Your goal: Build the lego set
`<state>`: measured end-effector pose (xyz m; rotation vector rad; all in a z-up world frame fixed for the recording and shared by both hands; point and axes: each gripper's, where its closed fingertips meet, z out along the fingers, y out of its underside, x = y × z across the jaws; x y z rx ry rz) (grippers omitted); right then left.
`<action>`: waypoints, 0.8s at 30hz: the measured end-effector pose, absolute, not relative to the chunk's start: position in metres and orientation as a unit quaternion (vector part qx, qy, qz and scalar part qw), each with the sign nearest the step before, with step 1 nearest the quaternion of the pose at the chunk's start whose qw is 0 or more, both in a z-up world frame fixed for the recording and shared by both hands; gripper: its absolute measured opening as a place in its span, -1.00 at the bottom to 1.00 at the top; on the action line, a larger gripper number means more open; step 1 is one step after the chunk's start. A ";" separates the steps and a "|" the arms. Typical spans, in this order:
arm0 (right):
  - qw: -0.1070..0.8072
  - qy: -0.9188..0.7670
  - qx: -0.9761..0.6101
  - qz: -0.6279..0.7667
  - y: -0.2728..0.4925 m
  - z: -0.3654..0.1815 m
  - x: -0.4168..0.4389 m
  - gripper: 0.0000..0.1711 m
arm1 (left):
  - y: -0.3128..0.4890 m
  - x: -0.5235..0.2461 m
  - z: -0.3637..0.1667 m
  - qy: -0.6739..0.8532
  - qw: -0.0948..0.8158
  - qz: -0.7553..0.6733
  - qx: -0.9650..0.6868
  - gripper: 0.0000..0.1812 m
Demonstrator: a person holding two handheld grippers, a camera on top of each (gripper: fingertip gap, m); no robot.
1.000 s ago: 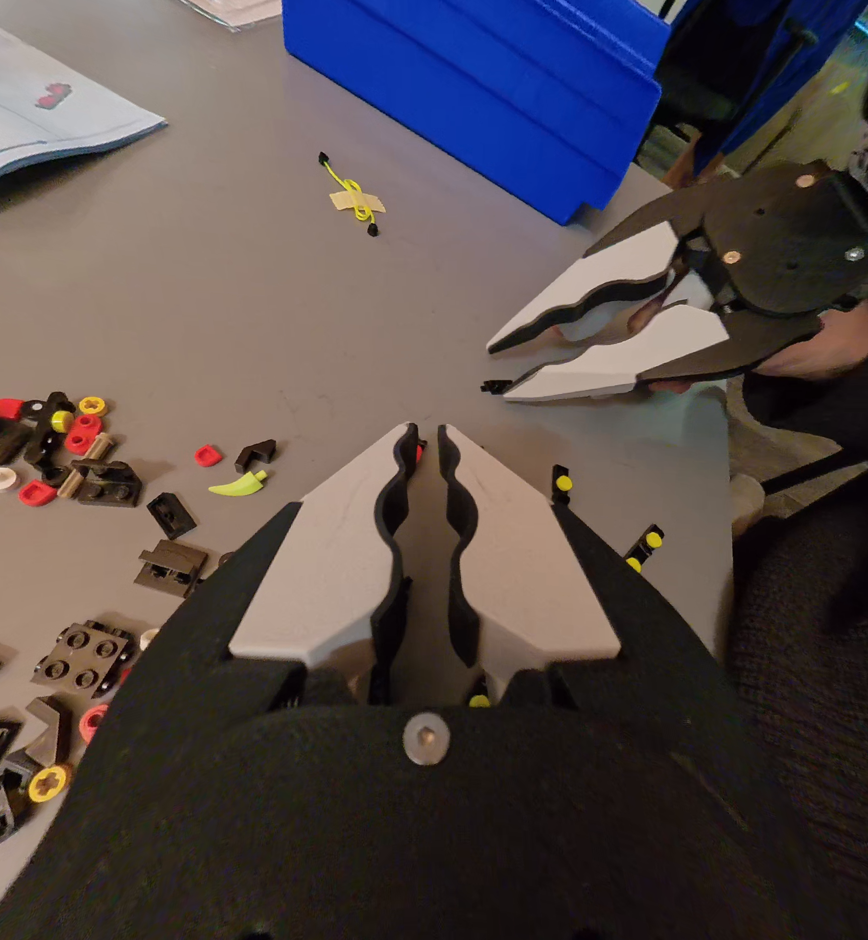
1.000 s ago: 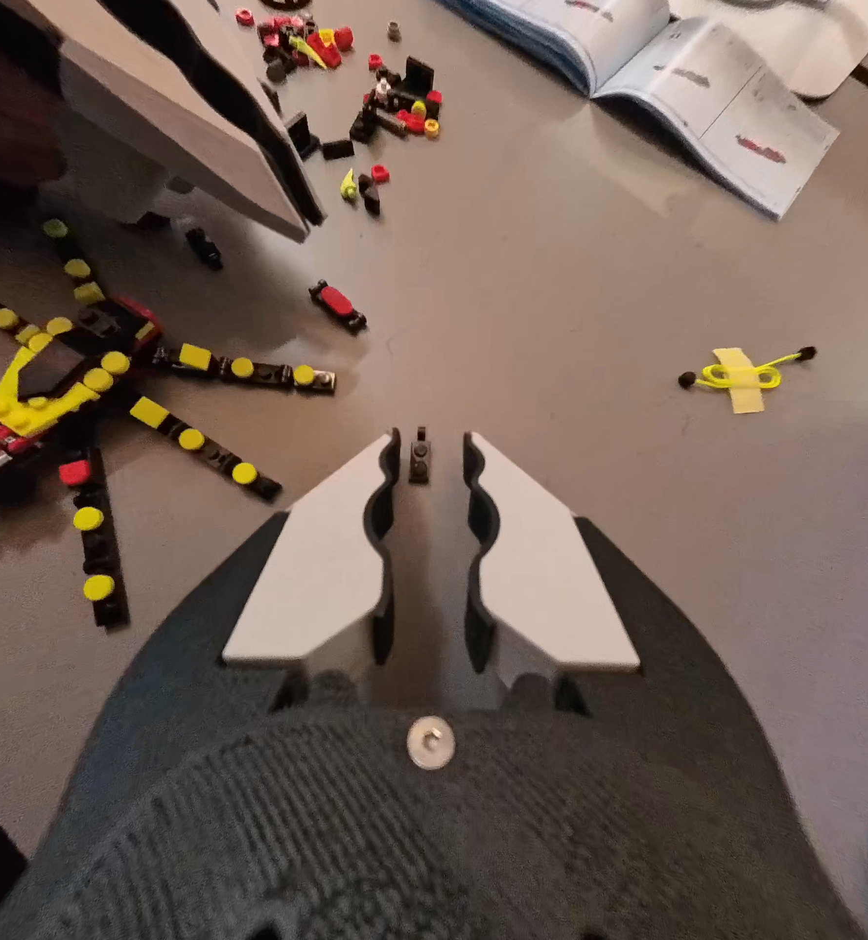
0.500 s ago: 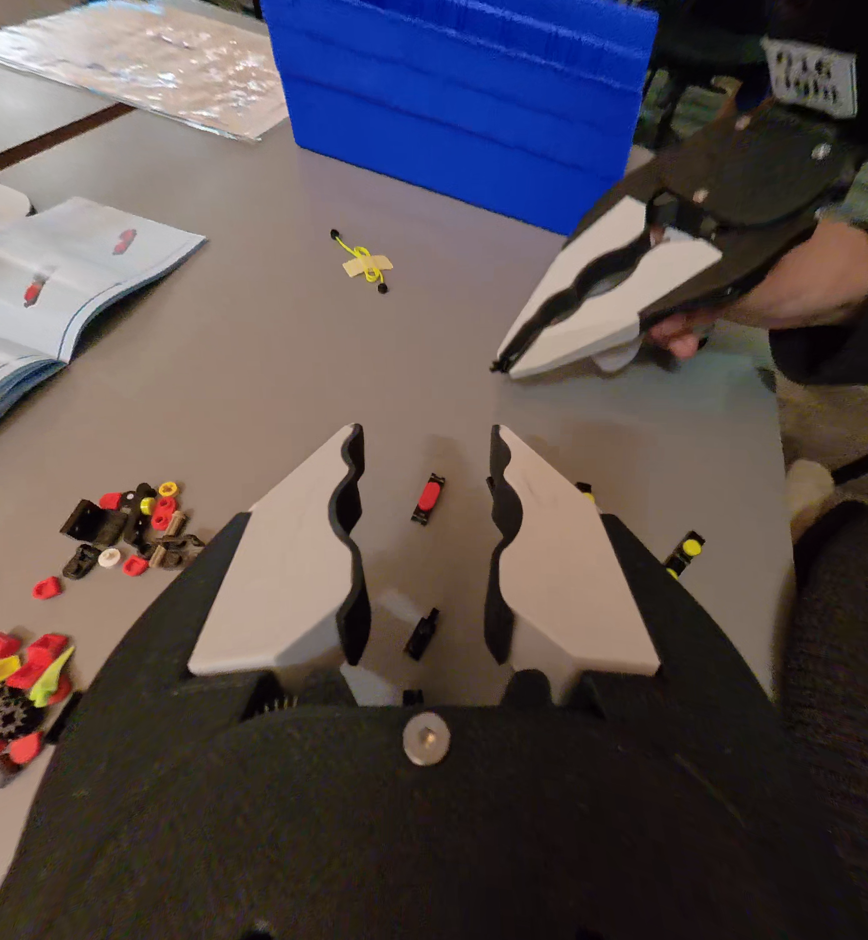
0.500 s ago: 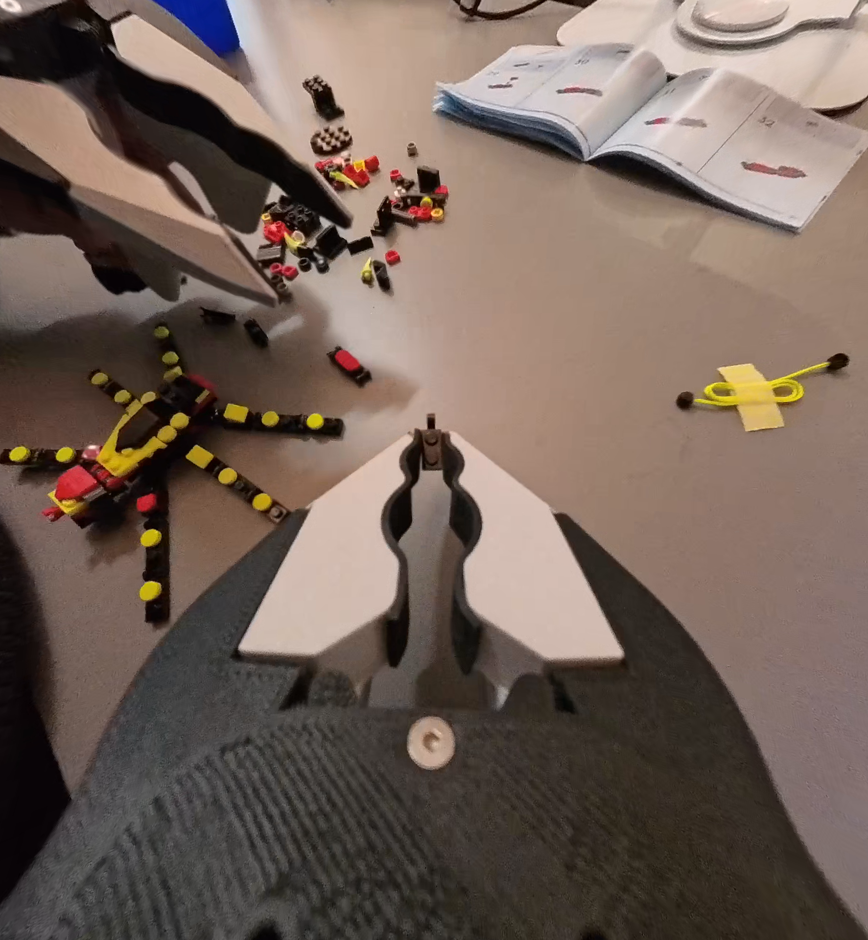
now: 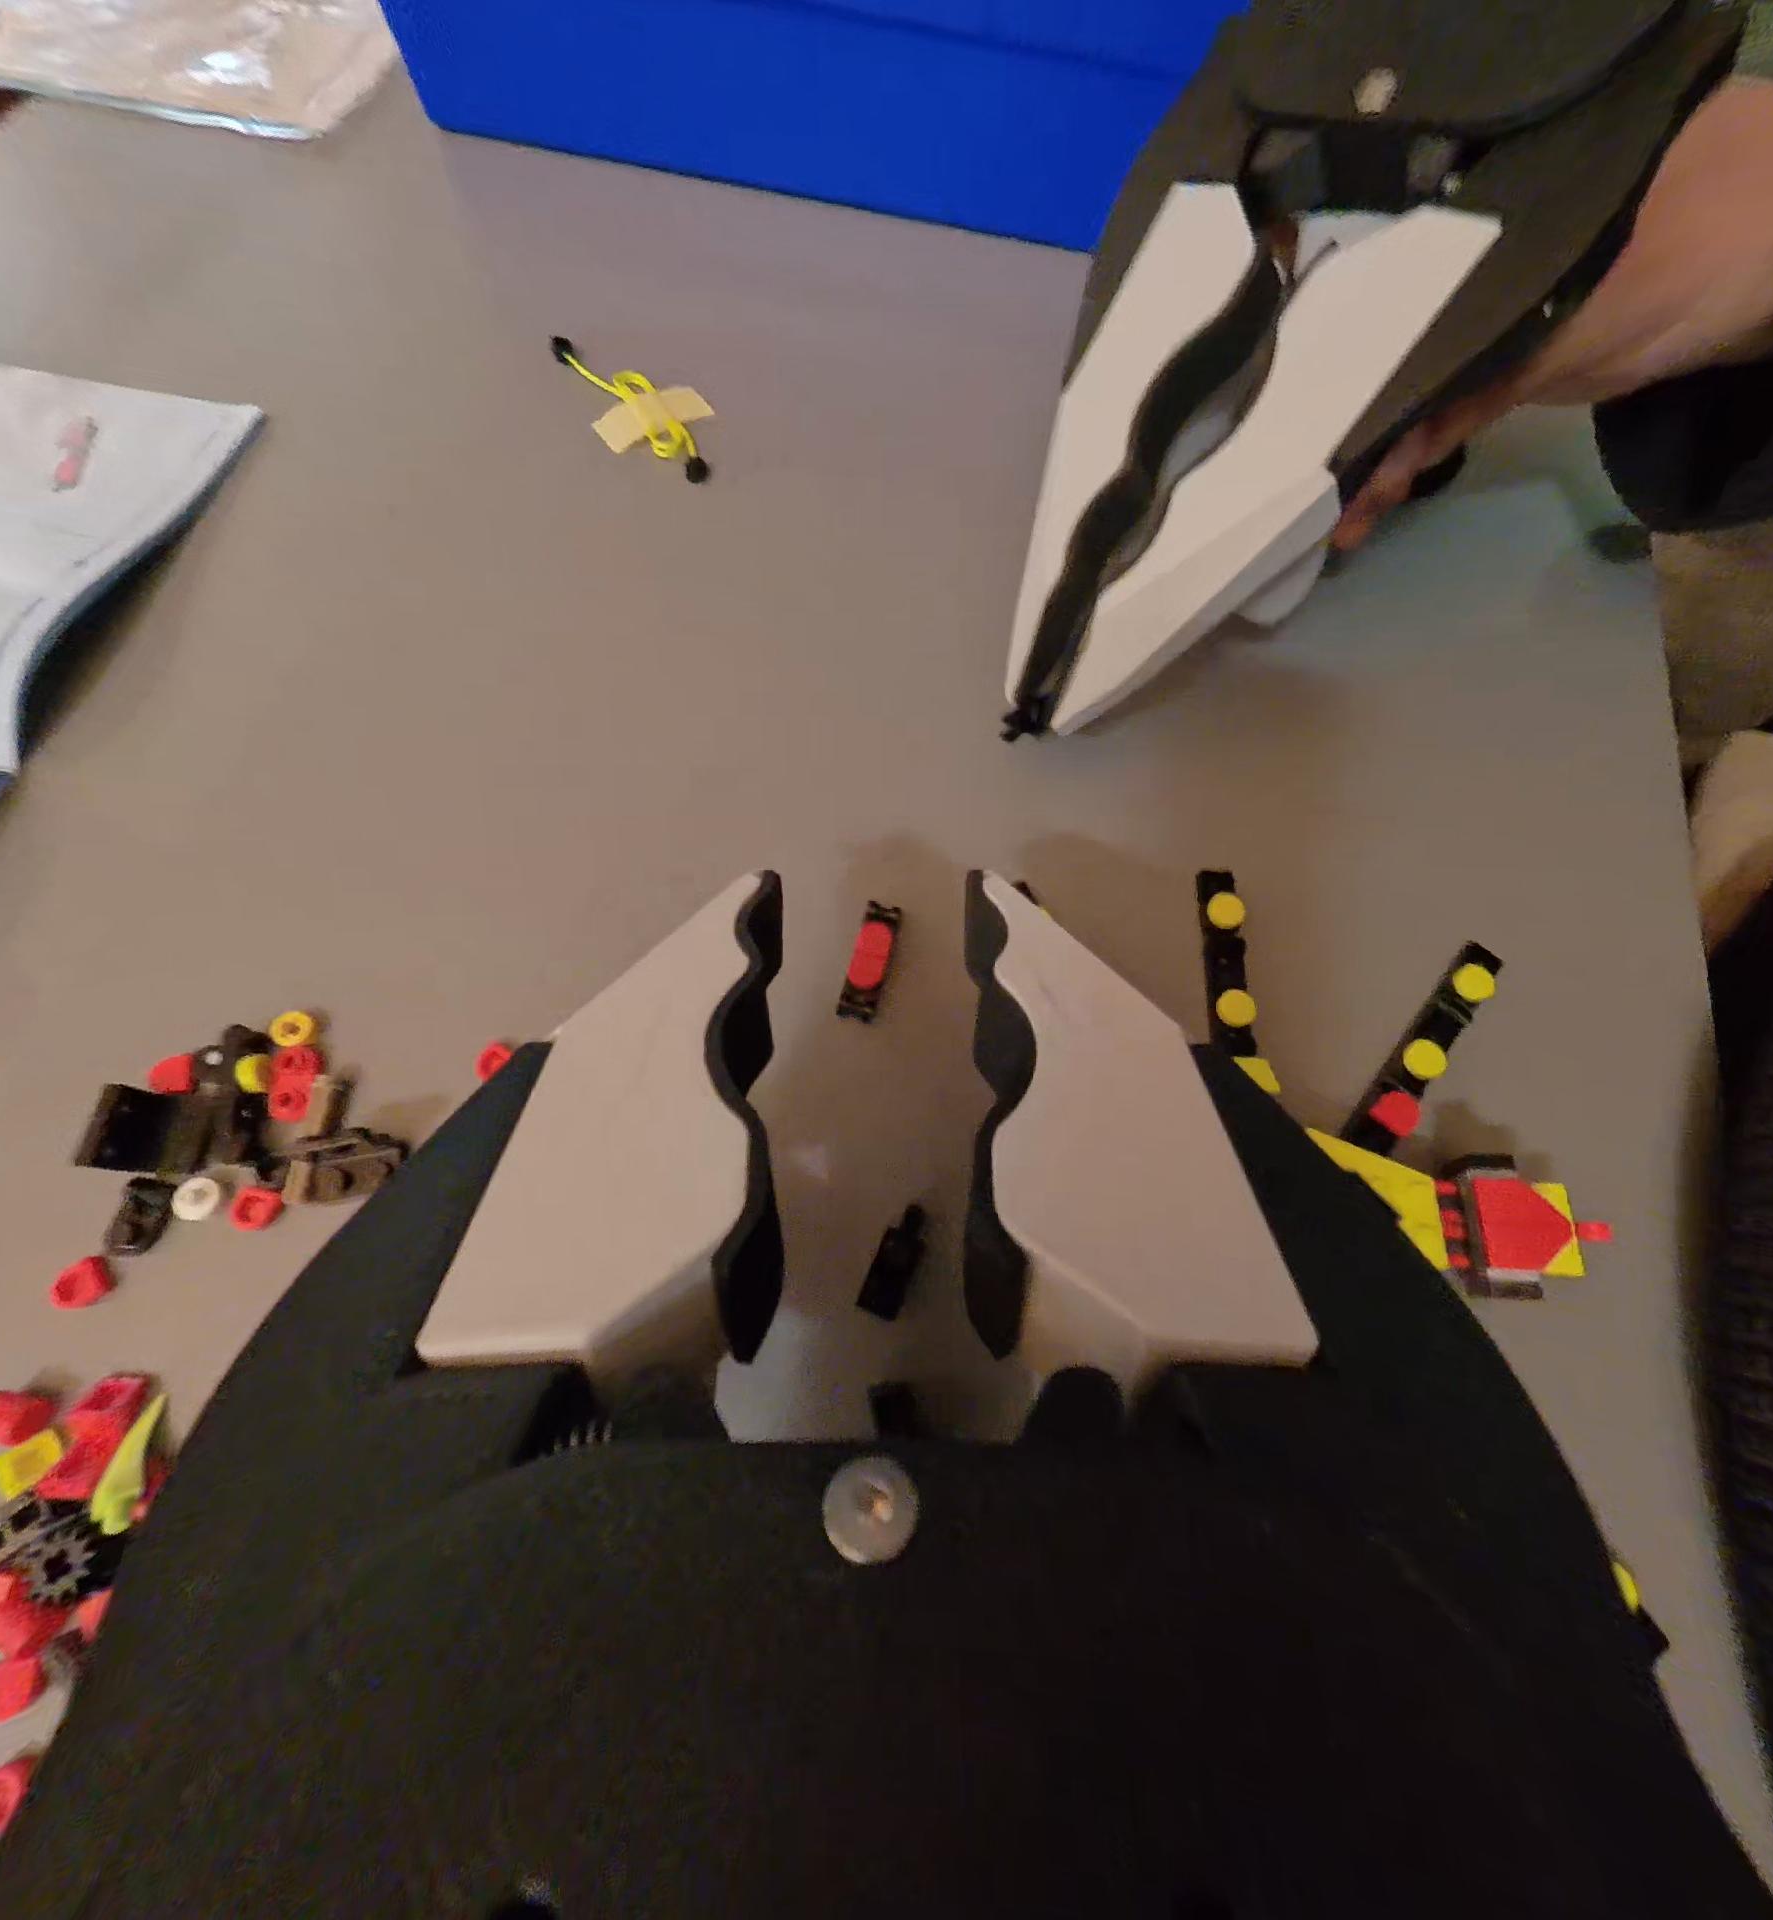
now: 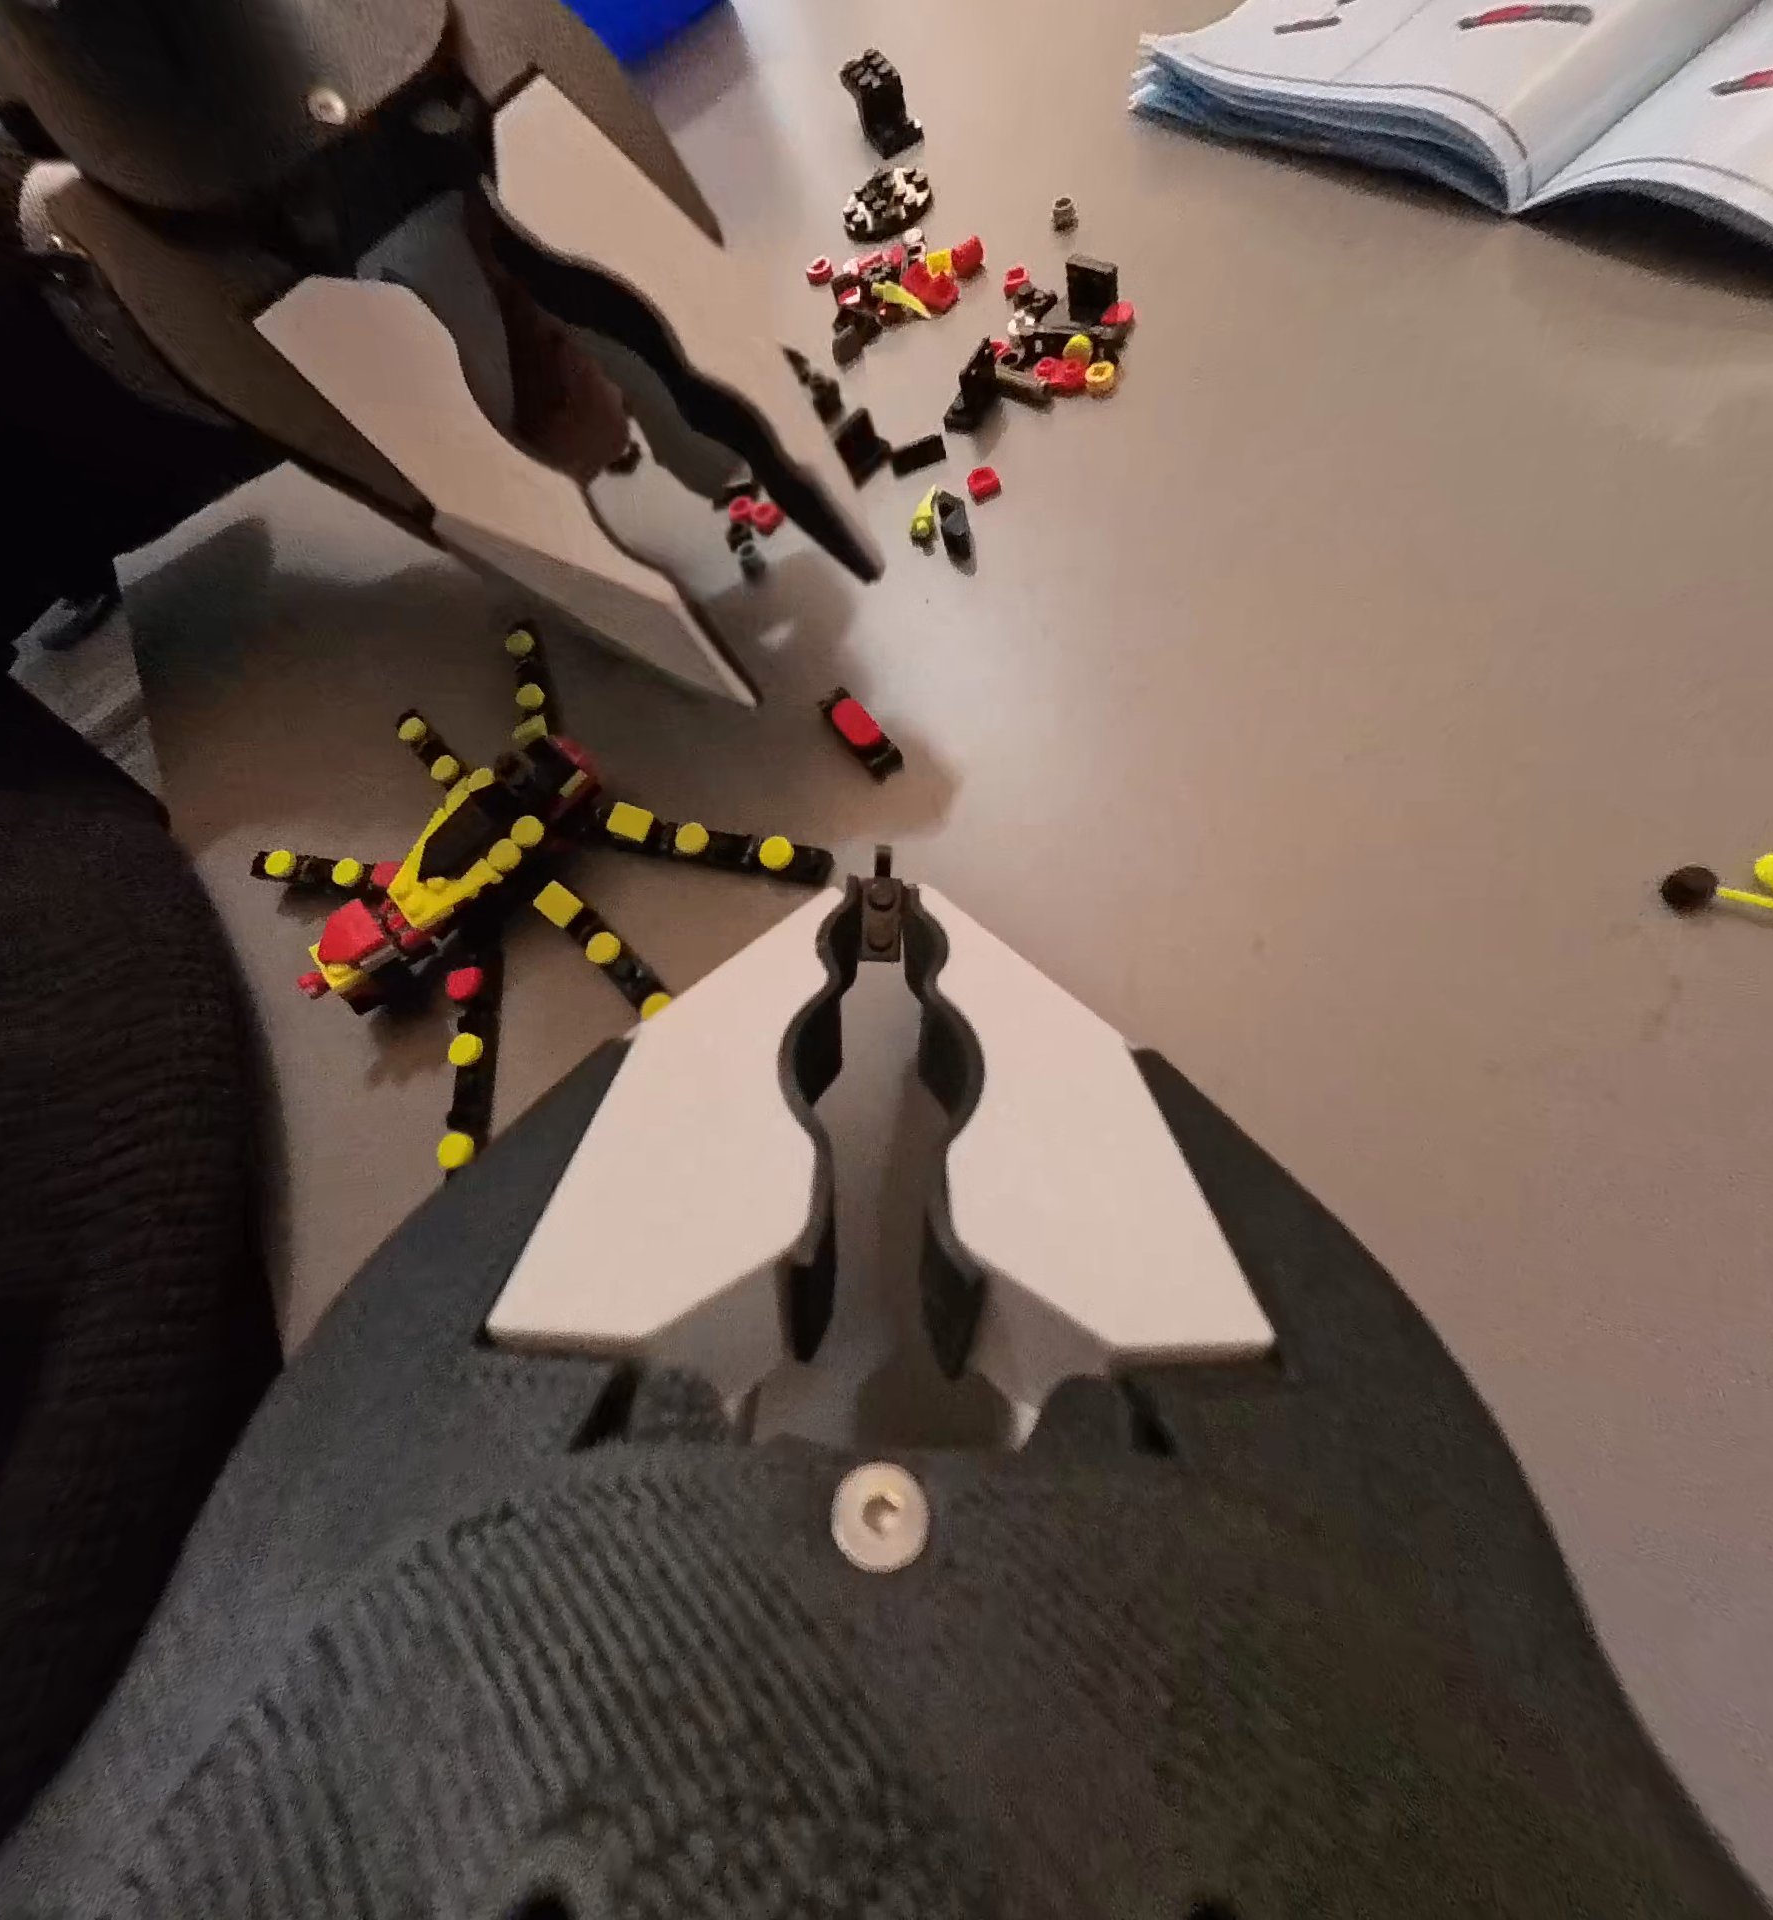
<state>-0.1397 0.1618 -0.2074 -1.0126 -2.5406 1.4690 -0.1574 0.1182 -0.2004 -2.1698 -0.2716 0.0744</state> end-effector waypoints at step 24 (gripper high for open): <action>0.068 -0.889 -0.205 0.405 0.143 -0.233 -0.151 -0.94 | 0.121 -0.152 -0.236 -0.083 0.388 0.013 -0.918 -0.72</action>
